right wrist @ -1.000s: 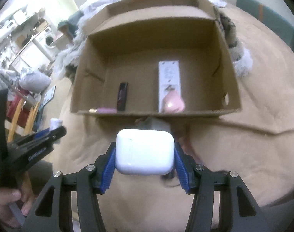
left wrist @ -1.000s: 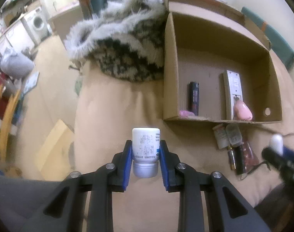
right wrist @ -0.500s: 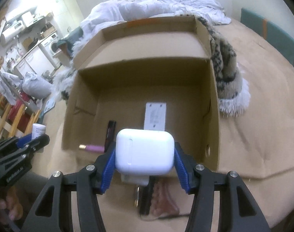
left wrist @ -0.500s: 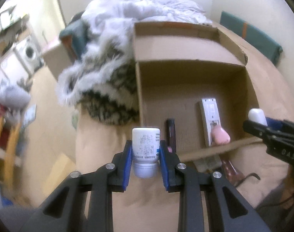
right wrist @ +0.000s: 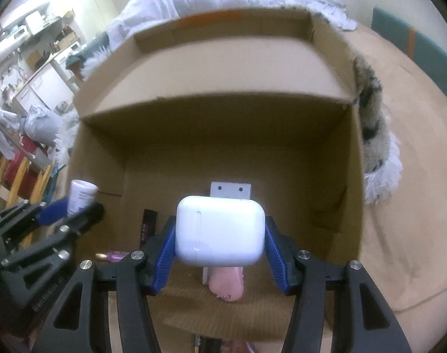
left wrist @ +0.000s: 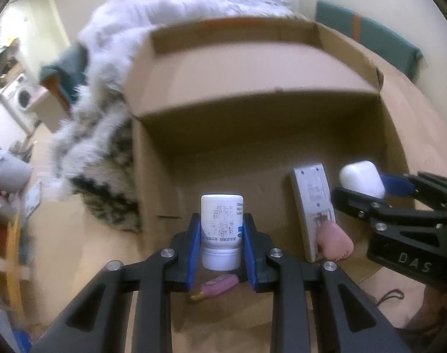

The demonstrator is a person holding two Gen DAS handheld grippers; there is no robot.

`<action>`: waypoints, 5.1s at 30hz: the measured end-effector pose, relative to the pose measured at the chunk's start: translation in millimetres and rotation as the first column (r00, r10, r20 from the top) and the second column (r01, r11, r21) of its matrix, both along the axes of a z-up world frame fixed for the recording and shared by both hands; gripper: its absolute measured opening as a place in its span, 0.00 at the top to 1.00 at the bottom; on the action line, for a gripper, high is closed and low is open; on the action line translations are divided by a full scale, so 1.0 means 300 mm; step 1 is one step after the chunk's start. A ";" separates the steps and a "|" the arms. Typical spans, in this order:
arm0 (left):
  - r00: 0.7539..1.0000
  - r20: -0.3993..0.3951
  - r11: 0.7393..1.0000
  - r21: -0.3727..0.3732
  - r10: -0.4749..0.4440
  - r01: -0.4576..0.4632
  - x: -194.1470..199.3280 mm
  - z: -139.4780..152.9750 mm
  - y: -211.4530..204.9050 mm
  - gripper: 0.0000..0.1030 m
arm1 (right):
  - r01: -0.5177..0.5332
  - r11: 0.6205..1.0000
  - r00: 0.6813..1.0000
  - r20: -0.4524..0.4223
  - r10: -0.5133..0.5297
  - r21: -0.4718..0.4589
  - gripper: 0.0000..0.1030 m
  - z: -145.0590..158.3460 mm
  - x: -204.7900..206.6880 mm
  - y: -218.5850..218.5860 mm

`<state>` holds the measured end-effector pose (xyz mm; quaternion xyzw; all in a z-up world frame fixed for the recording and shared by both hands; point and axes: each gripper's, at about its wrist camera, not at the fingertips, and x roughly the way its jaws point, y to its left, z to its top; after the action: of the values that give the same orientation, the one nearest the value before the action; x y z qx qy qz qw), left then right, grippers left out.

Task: Organize rigid objects
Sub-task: 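Carry the pill bottle and earbud case into the box and release both, then withdraw both tools from the box toward the remaining items, then grasp the white-capped pill jar with the left tool while the right tool grasps the white charger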

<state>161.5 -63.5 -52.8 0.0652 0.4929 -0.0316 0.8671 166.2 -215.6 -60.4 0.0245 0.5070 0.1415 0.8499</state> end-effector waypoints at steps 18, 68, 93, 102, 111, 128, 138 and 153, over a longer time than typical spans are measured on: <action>0.999 -0.039 0.999 -0.026 0.019 -0.020 0.028 -0.114 0.005 0.77 | 0.050 0.999 0.980 -0.192 -0.049 0.001 0.44 -0.152 0.044 -0.004; 0.994 0.037 0.992 -0.081 0.098 -0.095 -0.033 0.039 0.051 0.38 | 0.168 0.957 0.985 -0.067 -0.156 0.235 0.05 0.027 -0.007 -0.090; 0.980 -0.009 0.972 -0.126 0.198 -0.197 -0.329 0.029 0.168 0.33 | 0.201 0.947 0.978 -0.002 -0.207 0.252 0.02 0.081 -0.342 -0.167; 0.973 -0.104 0.963 -0.156 0.206 -0.220 -0.355 -0.057 0.191 0.33 | 0.270 0.946 0.961 -0.112 -0.253 0.179 0.02 -0.026 -0.442 -0.212; 0.965 -0.198 0.971 -0.134 0.171 -0.199 -0.295 -0.173 0.114 0.33 | 0.395 0.893 0.912 -0.211 -0.352 0.217 0.02 -0.086 -0.427 -0.275; 0.940 -0.310 0.945 -0.239 0.145 -0.224 -0.127 -0.334 -0.042 0.36 | 0.400 0.865 0.908 -0.261 -0.329 0.301 0.02 -0.093 -0.394 -0.276; 0.936 -0.337 0.969 -0.177 0.105 -0.172 -0.067 -0.360 -0.123 0.67 | 0.408 0.866 0.904 -0.261 -0.338 0.290 0.02 -0.099 -0.383 -0.270; 0.933 -0.345 0.981 -0.120 0.100 -0.150 -0.179 -0.189 0.126 0.77 | 0.412 0.868 0.898 -0.285 -0.336 0.277 0.02 -0.126 -0.367 -0.271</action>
<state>107.7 -25.9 -109.5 -0.0355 0.6338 -0.0224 0.7723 56.2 -296.9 -98.1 0.2807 0.5553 0.0522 0.7811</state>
